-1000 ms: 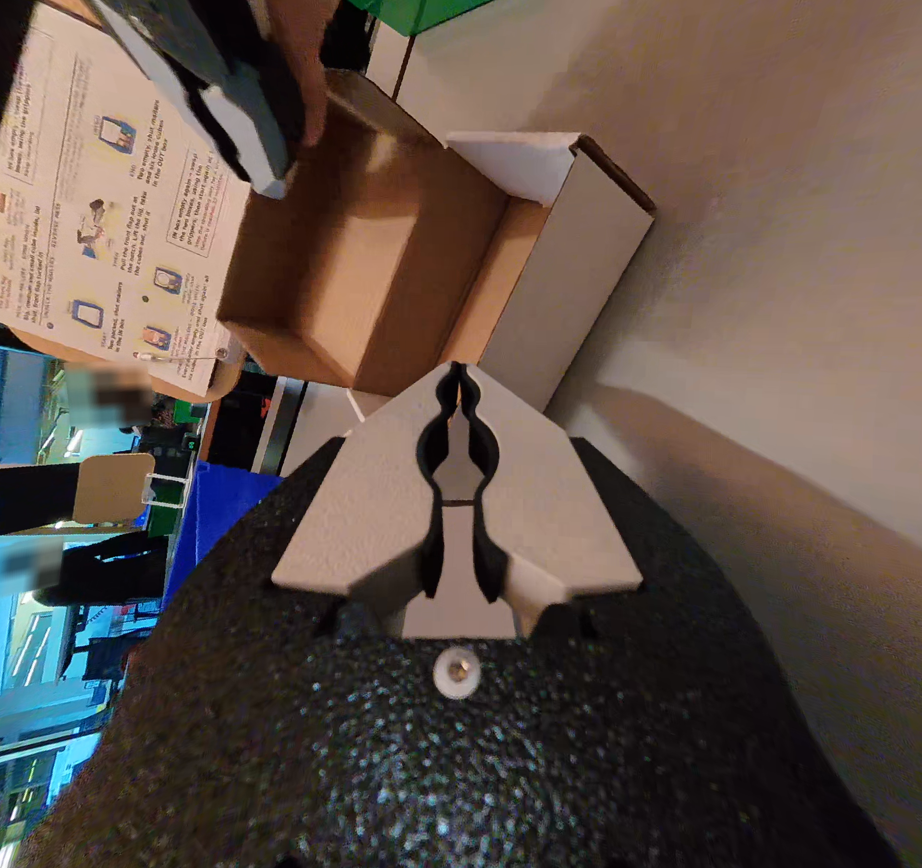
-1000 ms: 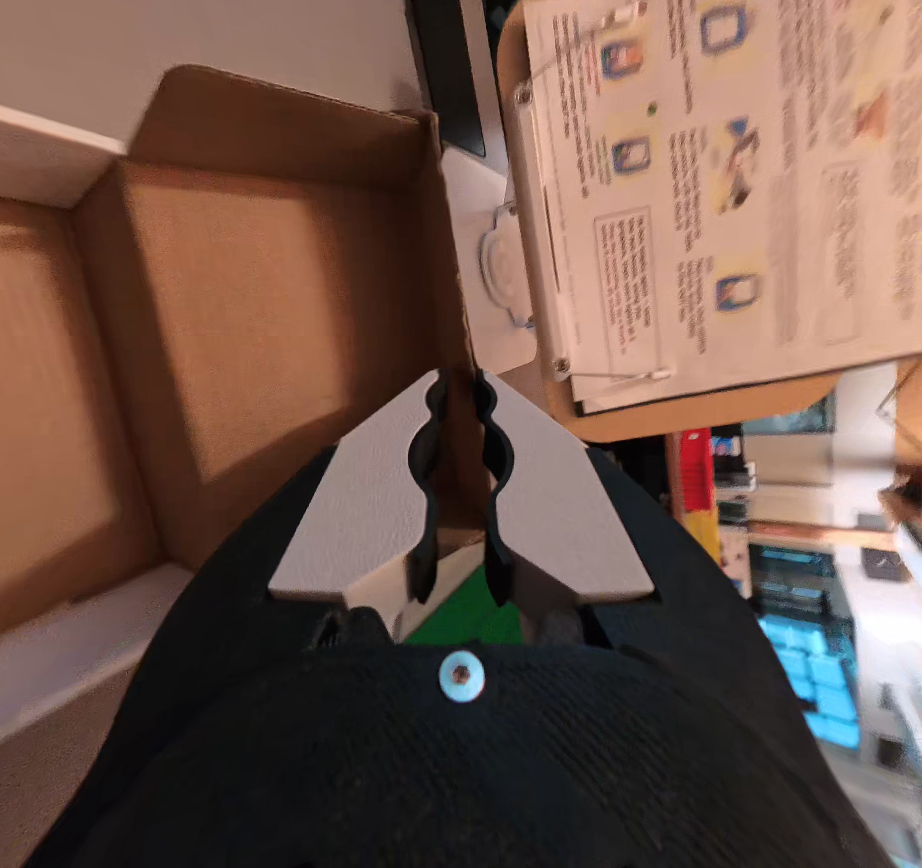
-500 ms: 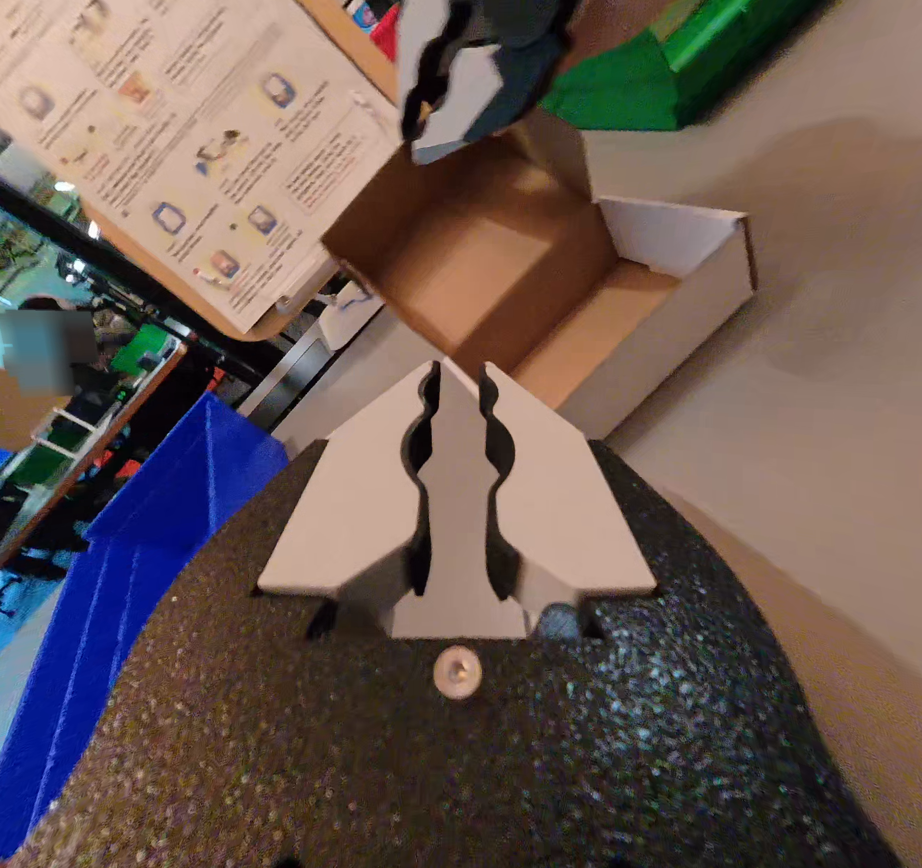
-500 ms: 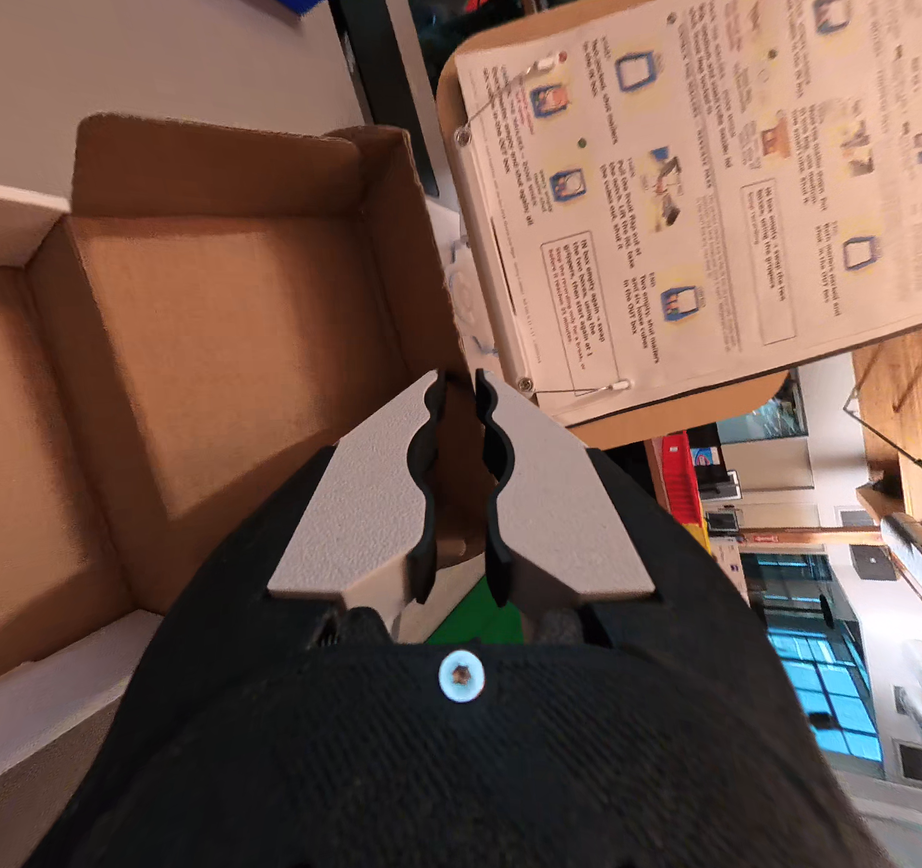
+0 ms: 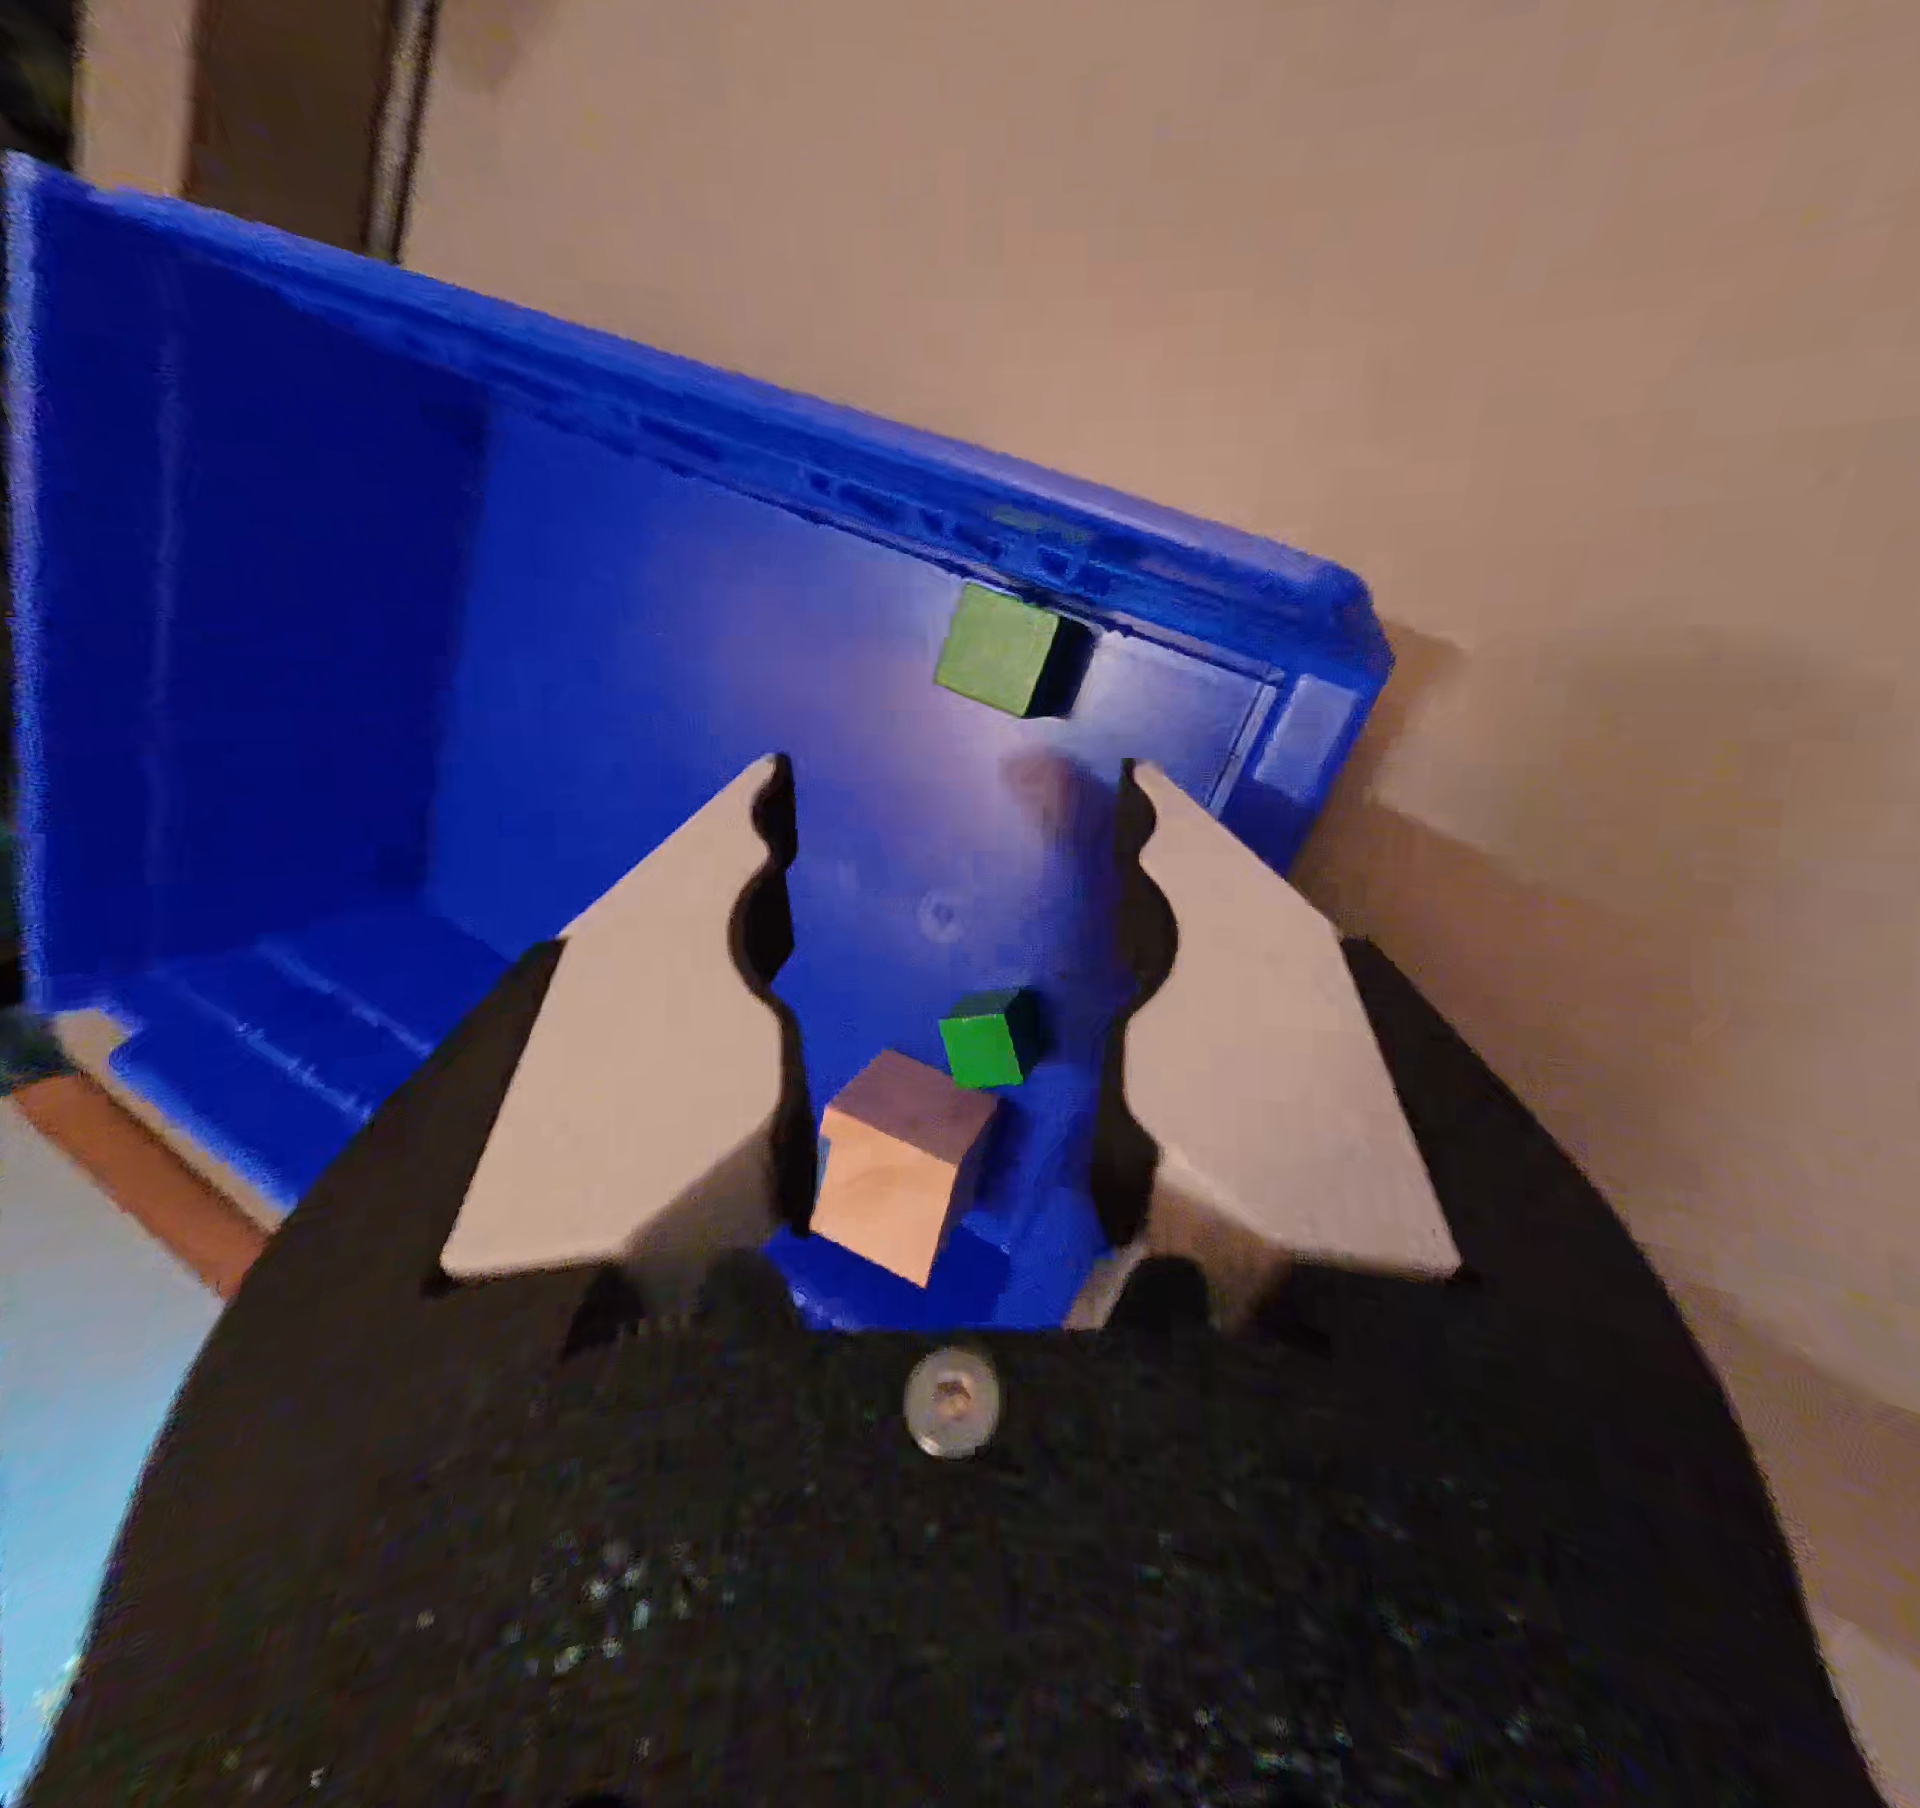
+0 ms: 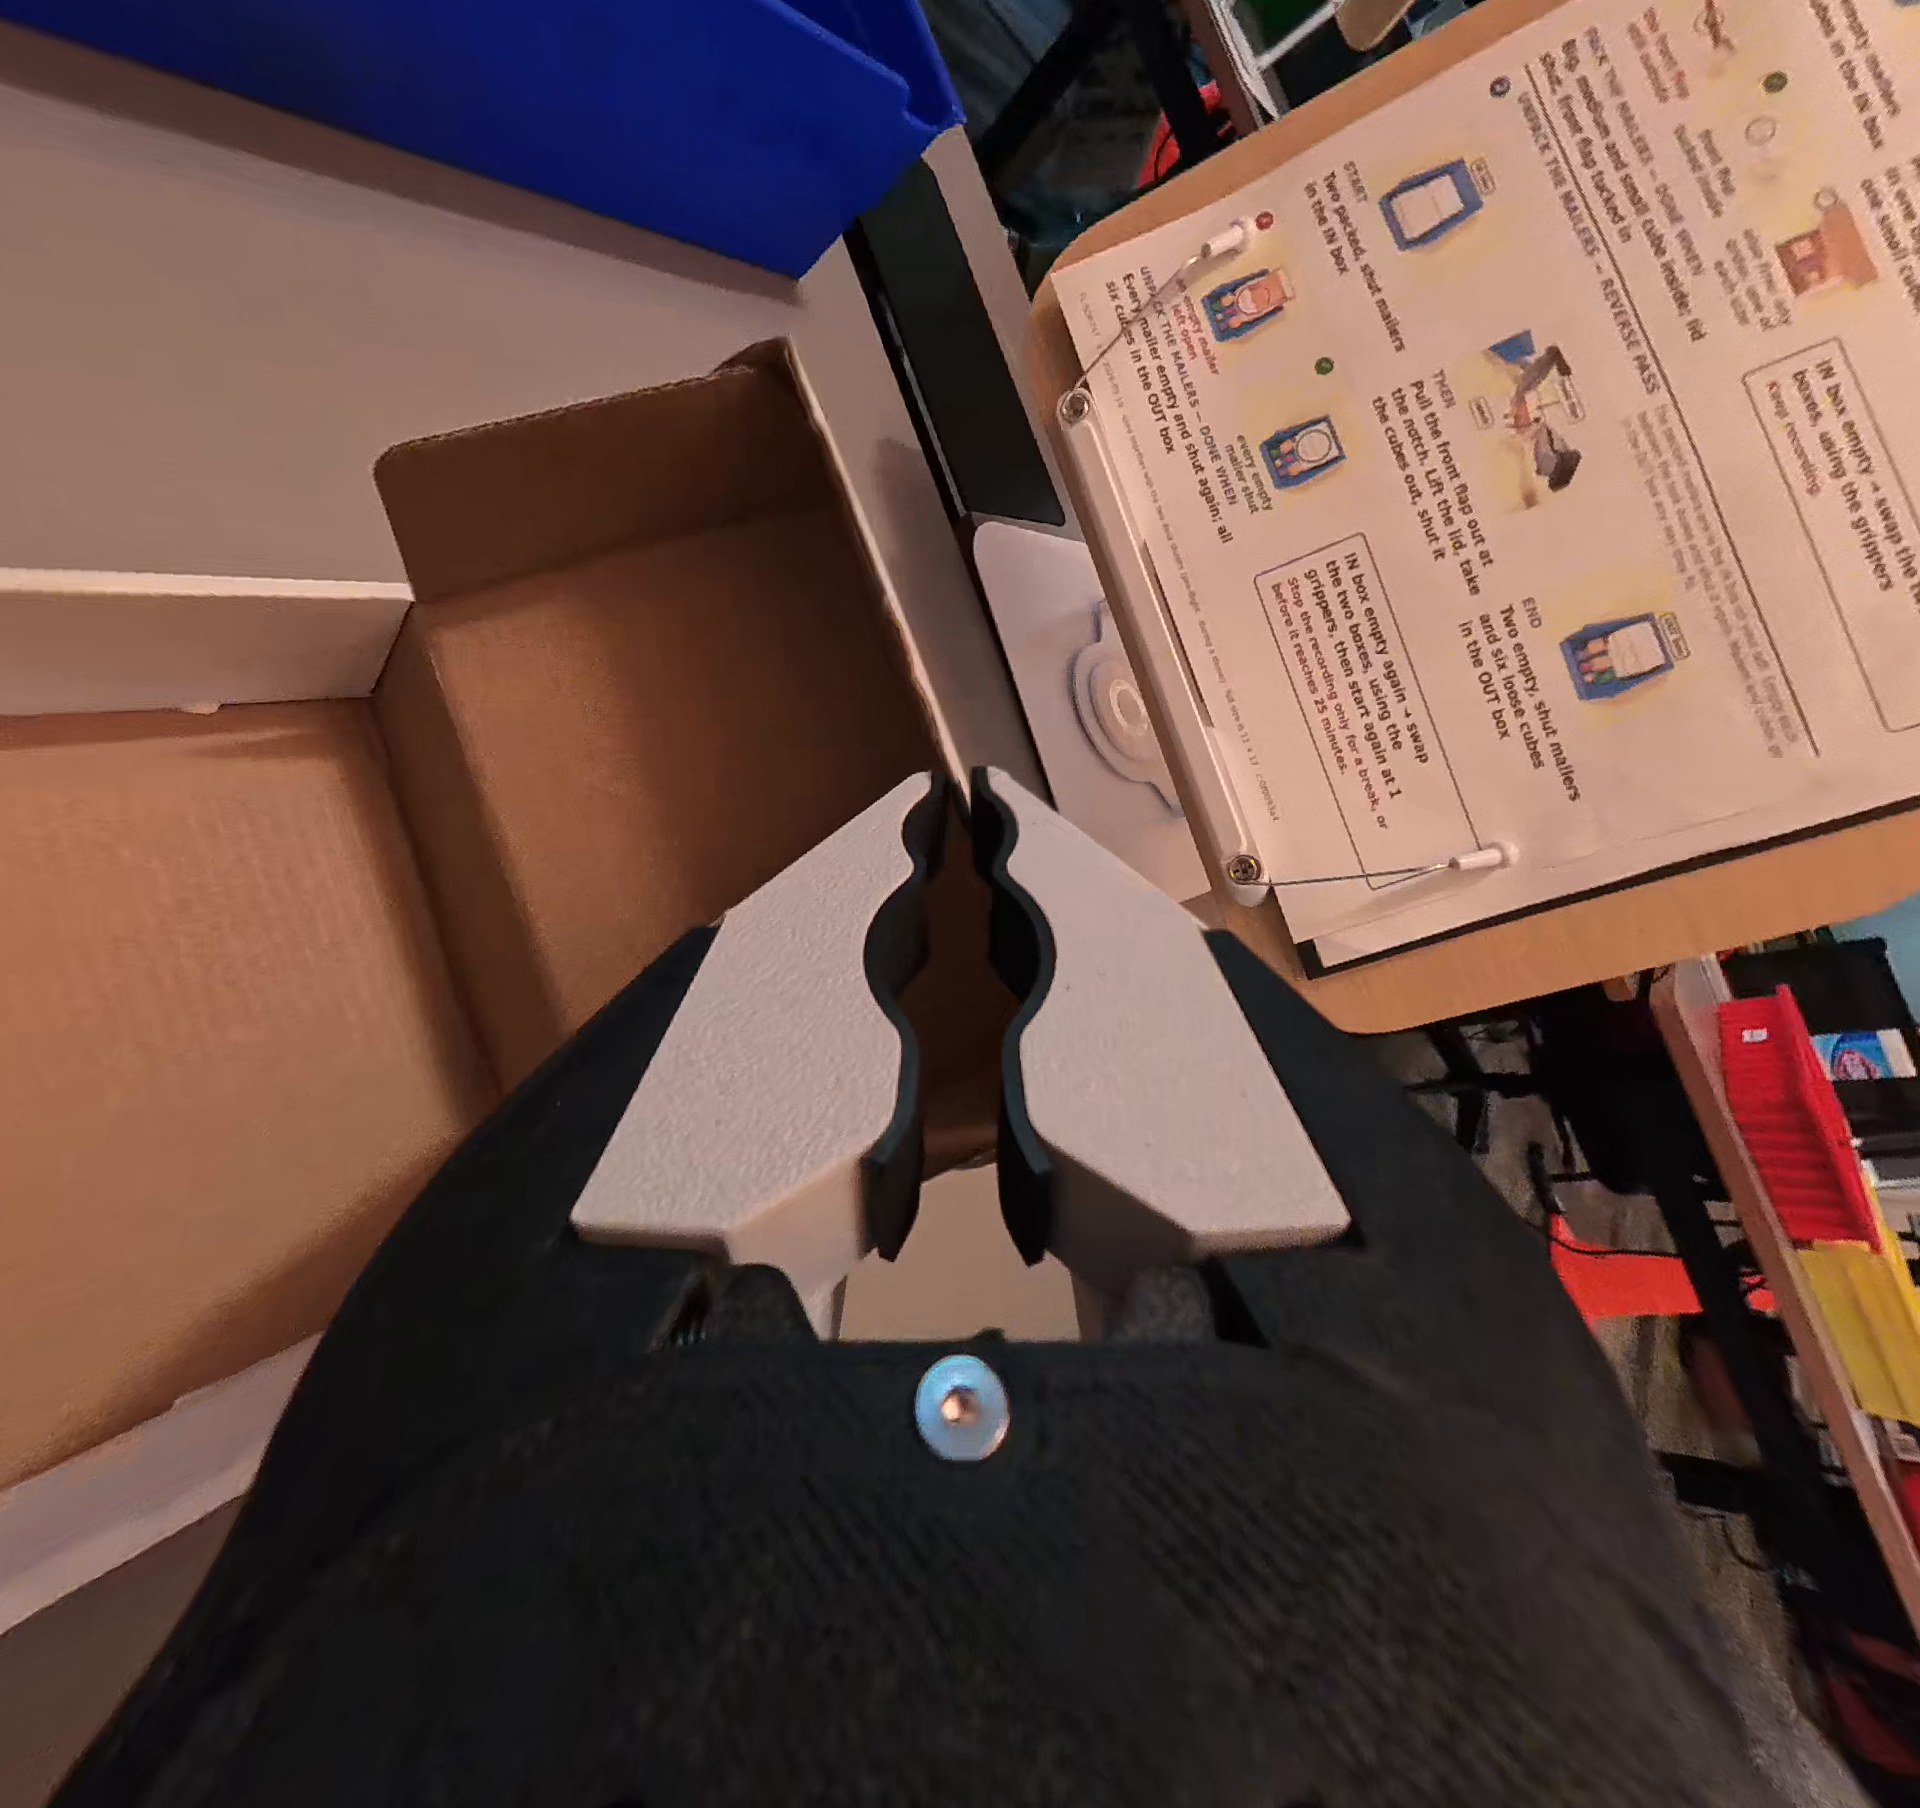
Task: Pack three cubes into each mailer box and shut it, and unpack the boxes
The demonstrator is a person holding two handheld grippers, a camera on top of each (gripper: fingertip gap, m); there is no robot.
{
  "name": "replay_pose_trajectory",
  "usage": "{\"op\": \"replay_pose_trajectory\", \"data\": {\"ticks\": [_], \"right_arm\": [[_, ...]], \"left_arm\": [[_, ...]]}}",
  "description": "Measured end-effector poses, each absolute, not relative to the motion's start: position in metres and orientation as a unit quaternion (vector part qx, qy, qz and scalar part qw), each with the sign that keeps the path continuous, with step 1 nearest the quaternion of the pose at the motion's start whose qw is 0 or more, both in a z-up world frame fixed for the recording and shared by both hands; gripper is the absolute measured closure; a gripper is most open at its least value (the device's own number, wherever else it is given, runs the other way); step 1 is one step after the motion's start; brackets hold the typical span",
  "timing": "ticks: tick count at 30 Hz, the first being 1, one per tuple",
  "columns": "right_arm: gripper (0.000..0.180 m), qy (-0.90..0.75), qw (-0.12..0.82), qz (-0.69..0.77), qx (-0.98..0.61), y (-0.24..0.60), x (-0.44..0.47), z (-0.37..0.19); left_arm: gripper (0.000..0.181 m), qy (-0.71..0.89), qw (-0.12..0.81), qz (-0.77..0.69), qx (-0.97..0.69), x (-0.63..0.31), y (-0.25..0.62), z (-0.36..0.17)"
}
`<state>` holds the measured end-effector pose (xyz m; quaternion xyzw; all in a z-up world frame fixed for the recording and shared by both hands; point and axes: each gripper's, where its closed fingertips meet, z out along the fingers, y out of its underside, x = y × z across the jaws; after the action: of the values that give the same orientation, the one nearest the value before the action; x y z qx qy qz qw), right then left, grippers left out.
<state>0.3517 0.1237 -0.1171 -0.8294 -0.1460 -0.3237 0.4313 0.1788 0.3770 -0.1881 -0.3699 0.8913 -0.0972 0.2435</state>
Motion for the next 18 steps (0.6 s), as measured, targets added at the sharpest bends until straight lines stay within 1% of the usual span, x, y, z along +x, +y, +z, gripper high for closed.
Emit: {"op": "replay_pose_trajectory", "data": {"ticks": [1,3,6,9,10,11,12,14,18], "right_arm": [[0.177,-0.144,0.428,-0.324,-0.832,0.123,0.353,-0.117],[0.176,-0.137,0.426,-0.344,-0.825,0.12,0.357,-0.109],[0.178,-0.161,0.43,-0.32,-0.829,0.119,0.348,-0.114],[0.178,-0.162,0.439,-0.311,-0.827,0.122,0.349,-0.117],[0.178,-0.163,0.436,-0.313,-0.828,0.122,0.35,-0.118],[0.178,-0.165,0.433,-0.316,-0.828,0.123,0.35,-0.119],[0.178,-0.167,0.429,-0.32,-0.828,0.123,0.35,-0.119],[0.178,-0.174,0.425,-0.327,-0.826,0.123,0.35,-0.118],[0.178,-0.174,0.437,-0.324,-0.821,0.125,0.349,-0.115]], "left_arm": [[0.116,0.902,0.214,-0.101,-0.361,0.182,0.376,-0.198],[0.11,0.918,0.178,-0.107,-0.339,0.189,0.373,-0.213],[0.093,0.93,0.146,-0.09,-0.324,0.201,0.375,-0.229],[0.091,0.941,0.121,-0.052,-0.313,0.207,0.38,-0.245],[0.102,0.944,0.109,-0.039,-0.31,0.207,0.382,-0.249],[0.155,0.948,0.084,-0.029,-0.304,0.201,0.383,-0.252],[0.155,0.948,0.076,-0.022,-0.309,0.201,0.385,-0.252],[0.155,0.944,0.103,-0.022,-0.314,0.208,0.39,-0.24],[0.155,0.933,0.162,-0.052,-0.317,0.21,0.392,-0.196]]}}
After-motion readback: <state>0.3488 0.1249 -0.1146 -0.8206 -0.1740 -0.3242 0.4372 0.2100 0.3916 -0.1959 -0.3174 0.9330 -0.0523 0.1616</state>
